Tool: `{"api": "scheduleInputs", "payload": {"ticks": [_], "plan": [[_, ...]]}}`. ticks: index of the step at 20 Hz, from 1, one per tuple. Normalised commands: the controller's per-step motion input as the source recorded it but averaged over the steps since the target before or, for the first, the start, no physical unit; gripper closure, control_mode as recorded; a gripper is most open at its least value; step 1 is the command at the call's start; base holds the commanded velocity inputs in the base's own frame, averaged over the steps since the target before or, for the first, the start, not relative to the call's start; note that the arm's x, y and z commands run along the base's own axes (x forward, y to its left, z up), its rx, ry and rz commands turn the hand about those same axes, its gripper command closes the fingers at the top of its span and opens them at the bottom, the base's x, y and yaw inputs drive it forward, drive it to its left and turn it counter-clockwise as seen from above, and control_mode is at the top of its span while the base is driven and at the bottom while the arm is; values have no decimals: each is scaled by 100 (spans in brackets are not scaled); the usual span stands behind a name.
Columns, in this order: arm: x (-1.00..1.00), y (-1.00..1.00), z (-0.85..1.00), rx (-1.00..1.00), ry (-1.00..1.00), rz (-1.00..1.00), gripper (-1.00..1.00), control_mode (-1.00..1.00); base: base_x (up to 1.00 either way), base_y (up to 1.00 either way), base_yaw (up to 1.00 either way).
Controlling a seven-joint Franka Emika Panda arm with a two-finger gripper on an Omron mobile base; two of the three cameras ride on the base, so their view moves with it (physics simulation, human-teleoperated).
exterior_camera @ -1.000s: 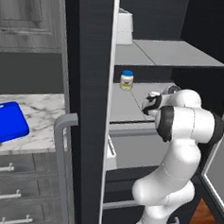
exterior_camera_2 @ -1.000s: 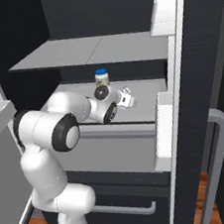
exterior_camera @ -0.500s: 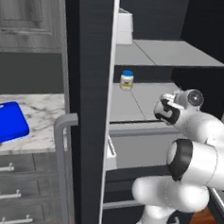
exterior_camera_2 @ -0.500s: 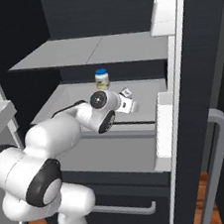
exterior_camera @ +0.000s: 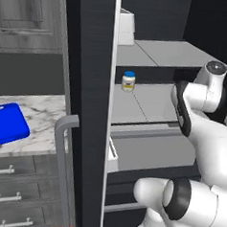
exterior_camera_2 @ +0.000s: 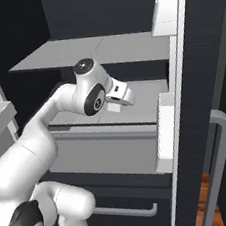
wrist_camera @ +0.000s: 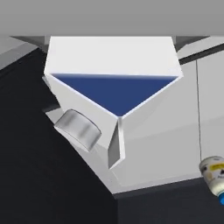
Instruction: Take out the milk from the fridge and place it on the tray on the counter. Then take the sugar cube near the tray and place it in the tray.
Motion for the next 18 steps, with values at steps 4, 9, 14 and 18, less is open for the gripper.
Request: {"api": "scheduleInputs", "payload": {"ticks": [4, 9, 14, 18], "plan": [[-100, 28, 31, 0, 0, 6, 100, -100, 0, 0, 0], [-87, 56, -4, 1, -44, 7, 100, -100, 0, 0, 0], [-28, 51, 4, 4, -28, 11, 100, -100, 0, 0, 0], [-29, 42, 11, 0, -9, 20, 100, -100, 0, 0, 0]]}}
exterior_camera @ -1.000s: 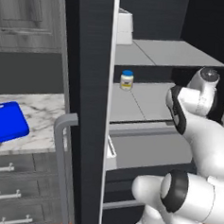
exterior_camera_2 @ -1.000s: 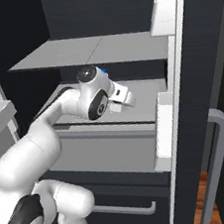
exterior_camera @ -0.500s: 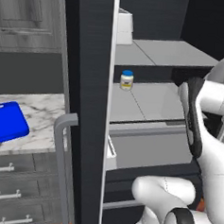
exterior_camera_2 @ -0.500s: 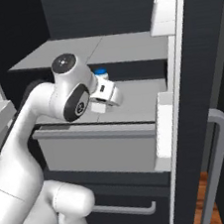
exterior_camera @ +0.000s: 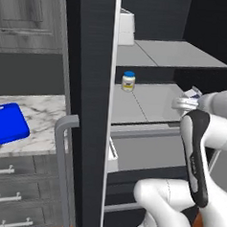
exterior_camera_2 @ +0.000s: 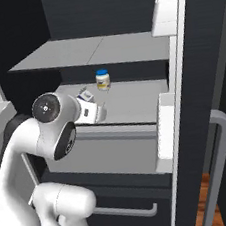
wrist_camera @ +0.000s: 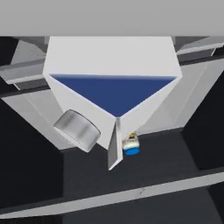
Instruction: Take out the milk from the fridge and place it on the tray on the counter. Then take the sugar cube near the tray and place it in the tray.
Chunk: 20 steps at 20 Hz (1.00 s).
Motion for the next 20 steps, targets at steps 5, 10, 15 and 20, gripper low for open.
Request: {"api": "scheduleInputs", "payload": {"ticks": [5, 10, 15, 20], "plan": [[-39, 34, 52, 0, -8, 15, 100, -100, 0, 0, 0], [-70, 34, 61, 0, -12, 11, 100, -100, 0, 0, 0], [-53, 9, 30, 0, -2, 5, 100, 100, -40, 0, 2], [0, 0, 0, 0, 0, 0, 100, 100, -100, 0, 4]]}}
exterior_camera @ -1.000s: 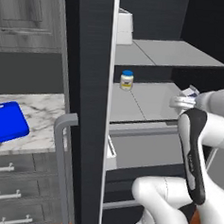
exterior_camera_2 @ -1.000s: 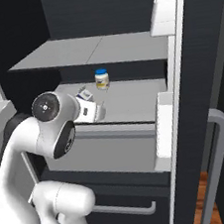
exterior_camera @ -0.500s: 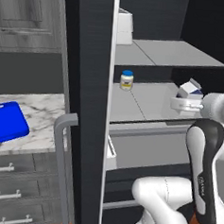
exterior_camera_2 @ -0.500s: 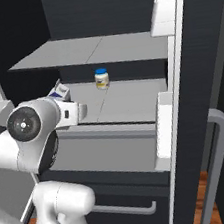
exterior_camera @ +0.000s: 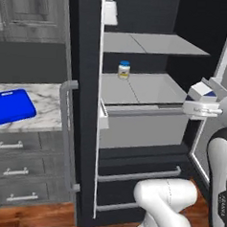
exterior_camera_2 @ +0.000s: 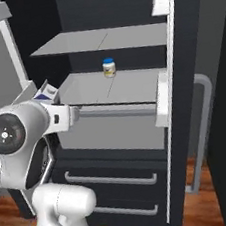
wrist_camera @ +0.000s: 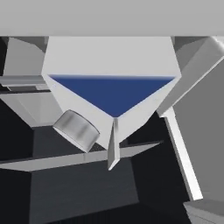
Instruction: Take out the milk from the fridge and place it on the tray on the counter. Then take the sugar cube near the tray and place it in the tray.
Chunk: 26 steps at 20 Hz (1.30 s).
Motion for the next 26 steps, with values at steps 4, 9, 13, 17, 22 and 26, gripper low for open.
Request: {"api": "scheduleInputs", "payload": {"ticks": [4, 9, 13, 17, 22, 26], "plan": [[0, 0, 0, 0, 0, 0, 100, 100, -100, 47, 1], [0, 0, 0, 0, 0, 0, 100, 100, -98, 100, 9], [0, 0, 0, 0, 0, 0, 100, 100, -34, 100, 56], [0, 0, 0, 0, 0, 0, 100, 100, 39, 100, 11], [0, 0, 0, 0, 0, 0, 100, 100, 98, 100, -3], [0, 0, 0, 0, 0, 0, 100, 100, 100, 100, -17]]}}
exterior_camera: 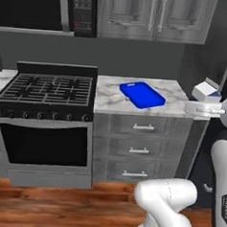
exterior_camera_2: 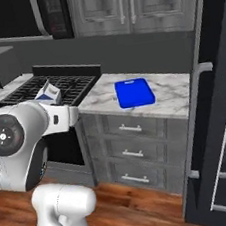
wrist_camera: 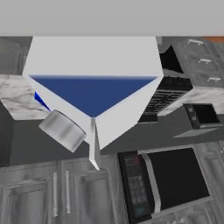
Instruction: Take out the milk from the fridge and place it on the tray on the counter. Then take the sugar cube near the tray and place it in the tray.
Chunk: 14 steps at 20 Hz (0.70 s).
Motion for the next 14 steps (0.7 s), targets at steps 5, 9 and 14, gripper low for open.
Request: {"api": "scheduleInputs", "payload": {"ticks": [5, 9, 14], "plan": [[0, 0, 0, 0, 0, 0, 100, 100, 89, 96, -42], [0, 0, 0, 0, 0, 0, 100, 100, 40, 54, -42], [0, 0, 0, 0, 0, 0, 100, 100, 21, -30, -18]]}}
